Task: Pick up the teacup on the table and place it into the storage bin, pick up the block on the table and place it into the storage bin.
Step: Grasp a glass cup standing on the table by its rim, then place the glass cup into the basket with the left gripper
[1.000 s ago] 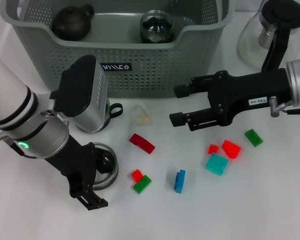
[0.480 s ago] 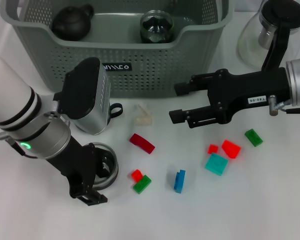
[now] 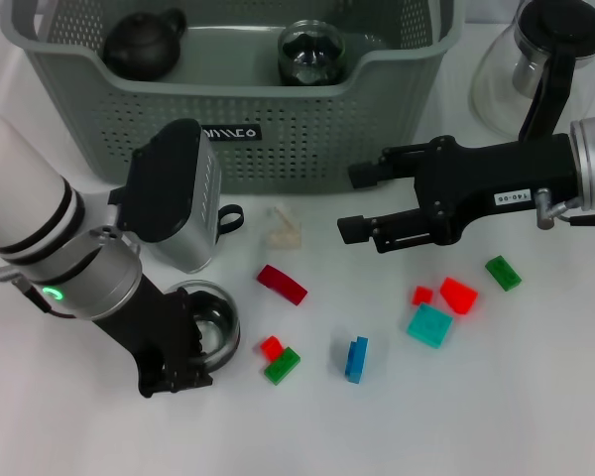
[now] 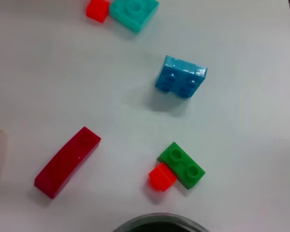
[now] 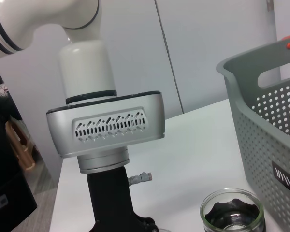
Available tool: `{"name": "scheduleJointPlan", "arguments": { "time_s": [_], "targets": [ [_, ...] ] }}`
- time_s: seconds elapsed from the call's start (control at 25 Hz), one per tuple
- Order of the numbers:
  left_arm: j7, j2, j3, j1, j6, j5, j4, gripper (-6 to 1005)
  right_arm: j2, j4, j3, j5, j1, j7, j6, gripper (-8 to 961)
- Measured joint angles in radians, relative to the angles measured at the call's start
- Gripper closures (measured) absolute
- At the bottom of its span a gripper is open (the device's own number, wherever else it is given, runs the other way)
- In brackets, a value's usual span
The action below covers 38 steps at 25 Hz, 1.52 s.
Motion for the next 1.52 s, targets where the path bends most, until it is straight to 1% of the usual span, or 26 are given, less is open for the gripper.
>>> {"name": "scheduleJointPlan", "arguments": {
  "time_s": [0.16,0.36,0.48,0.6,0.76,0.88,0.96,1.0,1.12,1.16,1.24,1.28,1.32,1.36,1.4,1.52],
  "targets": [
    [-0.003,-0.002,0.008,0.002,0.012,-0.005,0.021,810,0.000,0.000,0.000,0.000,-0.001,0.000,0.000,156],
    [-0.006,-0.001,-0.018,0.003,0.064,-0.040,0.067,901,-0.006,0.000,0.000,0.001,-0.002,0.001,-0.007,156],
    [-0.010,0.000,-0.095,0.003,0.122,-0.114,0.106,942,-0.014,0.000,0.001,0.000,-0.004,0.004,-0.010,155],
    [-0.011,0.002,-0.172,0.003,0.169,-0.169,0.110,950,-0.022,0.000,0.002,-0.001,-0.007,0.005,-0.011,155],
    [-0.044,0.001,-0.262,-0.003,0.240,-0.211,0.107,957,-0.032,0.000,0.002,-0.001,-0.012,0.006,-0.011,155],
    [-0.089,0.004,-0.345,-0.007,0.278,-0.269,0.105,954,-0.044,0.000,-0.001,-0.009,-0.018,0.007,-0.024,155],
    [-0.111,0.006,-0.413,-0.013,0.299,-0.335,0.097,952,-0.053,0.000,-0.001,-0.020,-0.024,0.007,-0.049,156],
    [-0.118,0.007,-0.433,-0.017,0.307,-0.360,0.092,951,-0.059,0.001,0.000,-0.027,-0.028,0.007,-0.065,157],
    [-0.142,0.011,-0.491,-0.049,0.326,-0.468,0.066,948,-0.076,0.008,0.001,-0.034,-0.036,0.007,-0.105,159],
    [-0.147,0.011,-0.512,-0.068,0.318,-0.498,0.057,947,-0.080,0.012,0.001,-0.035,-0.038,0.007,-0.114,159],
    [-0.155,0.012,-0.548,-0.106,0.303,-0.522,0.039,945,-0.088,0.019,0.001,-0.037,-0.040,0.008,-0.125,159],
    [-0.160,0.017,-0.583,-0.146,0.292,-0.528,0.016,944,-0.091,0.021,0.001,-0.037,-0.040,0.009,-0.128,158],
    [-0.162,0.023,-0.601,-0.170,0.285,-0.528,0.001,943,-0.093,0.023,0.001,-0.038,-0.040,0.009,-0.132,158],
    [-0.163,0.034,-0.625,-0.204,0.265,-0.527,-0.021,942,-0.094,0.023,0.002,-0.038,-0.040,0.009,-0.134,158],
    [-0.165,0.042,-0.633,-0.220,0.248,-0.526,-0.033,941,-0.093,0.023,0.002,-0.038,-0.040,0.009,-0.135,158],
    [-0.177,0.088,-0.649,-0.279,0.141,-0.522,-0.077,938,-0.089,0.023,0.001,-0.038,-0.043,0.009,-0.135,158]
  ]
}}
